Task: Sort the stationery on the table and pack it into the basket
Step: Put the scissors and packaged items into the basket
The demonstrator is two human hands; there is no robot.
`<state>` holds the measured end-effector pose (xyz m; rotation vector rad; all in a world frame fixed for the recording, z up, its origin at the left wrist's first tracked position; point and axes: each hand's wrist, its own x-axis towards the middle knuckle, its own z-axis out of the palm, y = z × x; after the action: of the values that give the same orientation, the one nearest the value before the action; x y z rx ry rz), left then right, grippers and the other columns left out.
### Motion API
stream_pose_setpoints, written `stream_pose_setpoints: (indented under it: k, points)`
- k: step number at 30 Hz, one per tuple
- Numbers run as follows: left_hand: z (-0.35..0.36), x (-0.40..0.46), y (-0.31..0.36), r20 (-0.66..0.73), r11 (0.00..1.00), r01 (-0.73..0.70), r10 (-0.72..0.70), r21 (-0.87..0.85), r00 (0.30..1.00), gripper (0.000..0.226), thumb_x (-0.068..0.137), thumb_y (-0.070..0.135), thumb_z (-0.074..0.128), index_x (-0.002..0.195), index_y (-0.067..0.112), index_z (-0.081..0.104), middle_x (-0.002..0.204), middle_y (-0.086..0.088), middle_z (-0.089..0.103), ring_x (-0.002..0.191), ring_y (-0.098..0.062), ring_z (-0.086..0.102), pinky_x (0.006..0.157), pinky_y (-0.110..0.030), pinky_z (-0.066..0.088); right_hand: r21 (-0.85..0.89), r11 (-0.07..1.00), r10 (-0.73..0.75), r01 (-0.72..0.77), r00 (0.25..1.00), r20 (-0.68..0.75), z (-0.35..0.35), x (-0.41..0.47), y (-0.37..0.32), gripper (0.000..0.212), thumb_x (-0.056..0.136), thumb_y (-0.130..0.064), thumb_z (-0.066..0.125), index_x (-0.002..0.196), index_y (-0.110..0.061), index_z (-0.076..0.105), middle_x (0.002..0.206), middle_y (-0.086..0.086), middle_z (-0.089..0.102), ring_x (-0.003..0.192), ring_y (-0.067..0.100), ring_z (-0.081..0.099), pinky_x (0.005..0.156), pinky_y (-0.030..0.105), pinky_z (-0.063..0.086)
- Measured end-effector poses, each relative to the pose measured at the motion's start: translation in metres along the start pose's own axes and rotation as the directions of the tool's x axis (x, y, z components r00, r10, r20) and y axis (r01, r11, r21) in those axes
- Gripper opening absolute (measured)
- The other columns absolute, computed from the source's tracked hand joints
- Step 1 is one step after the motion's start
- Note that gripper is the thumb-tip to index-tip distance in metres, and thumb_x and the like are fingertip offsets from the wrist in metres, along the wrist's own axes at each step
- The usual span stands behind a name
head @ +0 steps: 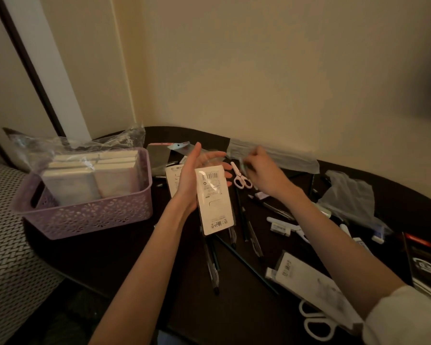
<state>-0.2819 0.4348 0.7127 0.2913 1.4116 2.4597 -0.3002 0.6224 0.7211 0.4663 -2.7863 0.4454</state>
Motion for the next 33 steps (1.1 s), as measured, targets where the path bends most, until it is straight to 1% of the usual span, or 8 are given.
stream_pose_setpoints:
  k: [4, 7, 10, 16, 20, 26, 29, 33]
  points:
    - [0.012, -0.020, 0.010, 0.076, 0.997, -0.007, 0.002, 0.071, 0.997, 0.064, 0.093, 0.057, 0.030, 0.113, 0.005, 0.061, 0.086, -0.016, 0.067, 0.072, -0.024, 0.065, 0.072, -0.038, 0.056, 0.271, 0.962, 0.111, -0.018, 0.937, -0.333, -0.040, -0.018, -0.015, 0.017, 0.093, -0.006, 0.058, 0.109, -0.007, 0.065, 0.102, 0.004, 0.047, 0.083, 0.005, 0.048, 0.076, 0.006, 0.041]
    - [0.022, -0.035, 0.012, 0.095, 0.988, -0.015, 0.000, 0.156, 0.995, 0.066, 0.092, 0.058, 0.027, 0.116, 0.005, 0.058, 0.085, -0.015, 0.067, 0.071, -0.023, 0.066, 0.069, -0.036, 0.055, 0.522, 0.849, 0.202, 0.079, 0.865, -0.459, -0.069, -0.033, -0.037, 0.011, 0.092, -0.006, 0.060, 0.101, -0.010, 0.065, 0.097, 0.006, 0.058, 0.076, 0.004, 0.053, 0.067, 0.010, 0.045]
    - [0.031, -0.045, 0.010, 0.068, 0.965, -0.055, 0.039, 0.257, 0.997, 0.063, 0.098, 0.054, 0.018, 0.115, 0.008, 0.058, 0.085, -0.014, 0.068, 0.072, -0.022, 0.066, 0.068, -0.034, 0.056, 0.719, 0.676, 0.277, 0.162, 0.849, -0.451, -0.092, -0.050, -0.058, 0.009, 0.093, -0.003, 0.057, 0.100, -0.002, 0.063, 0.082, 0.000, 0.062, 0.062, 0.004, 0.058, 0.056, 0.017, 0.048]
    - [0.050, -0.062, 0.005, 0.083, 0.923, -0.146, 0.124, 0.357, 0.989, 0.062, 0.092, 0.064, 0.027, 0.116, 0.015, 0.056, 0.089, -0.014, 0.069, 0.079, -0.024, 0.067, 0.073, -0.037, 0.055, 0.834, 0.494, 0.283, 0.244, 0.863, -0.419, -0.111, -0.076, -0.082, 0.015, 0.093, -0.001, 0.057, 0.101, 0.011, 0.061, 0.070, 0.002, 0.064, 0.053, 0.007, 0.060, 0.050, 0.018, 0.049]
    - [0.062, -0.072, 0.006, 0.109, 0.912, -0.163, 0.131, 0.376, 0.985, 0.065, 0.092, 0.065, 0.027, 0.121, 0.013, 0.053, 0.089, -0.013, 0.070, 0.077, -0.023, 0.067, 0.072, -0.037, 0.053, 0.849, 0.463, 0.242, 0.254, 0.886, -0.397, -0.114, -0.090, -0.091, 0.017, 0.092, -0.004, 0.059, 0.101, 0.010, 0.062, 0.070, 0.006, 0.066, 0.055, 0.011, 0.063, 0.052, 0.020, 0.052]
    - [0.077, -0.082, 0.002, 0.129, 0.913, -0.177, 0.139, 0.367, 0.982, 0.069, 0.088, 0.065, 0.024, 0.115, 0.011, 0.059, 0.088, -0.017, 0.070, 0.077, -0.026, 0.067, 0.078, -0.044, 0.053, 0.853, 0.465, 0.249, 0.238, 0.889, -0.383, -0.110, -0.101, -0.098, 0.014, 0.091, -0.006, 0.061, 0.100, 0.006, 0.063, 0.075, 0.011, 0.069, 0.062, 0.022, 0.070, 0.059, 0.029, 0.059]
    - [0.081, -0.086, -0.002, 0.129, 0.902, -0.184, 0.145, 0.390, 0.981, 0.071, 0.091, 0.065, 0.019, 0.114, 0.011, 0.059, 0.087, -0.015, 0.070, 0.077, -0.026, 0.068, 0.077, -0.043, 0.054, 0.851, 0.480, 0.252, 0.213, 0.896, -0.366, -0.104, -0.107, -0.098, 0.015, 0.090, -0.011, 0.064, 0.097, 0.002, 0.064, 0.076, 0.012, 0.071, 0.064, 0.026, 0.071, 0.062, 0.032, 0.060]
    - [0.088, -0.089, -0.009, 0.108, 0.911, -0.158, 0.126, 0.381, 0.986, 0.069, 0.091, 0.064, 0.018, 0.112, 0.015, 0.062, 0.085, -0.013, 0.071, 0.078, -0.027, 0.068, 0.075, -0.041, 0.055, 0.840, 0.521, 0.281, 0.152, 0.898, -0.338, -0.095, -0.110, -0.099, 0.017, 0.086, -0.018, 0.070, 0.093, -0.003, 0.068, 0.073, 0.010, 0.072, 0.061, 0.023, 0.070, 0.063, 0.028, 0.059]
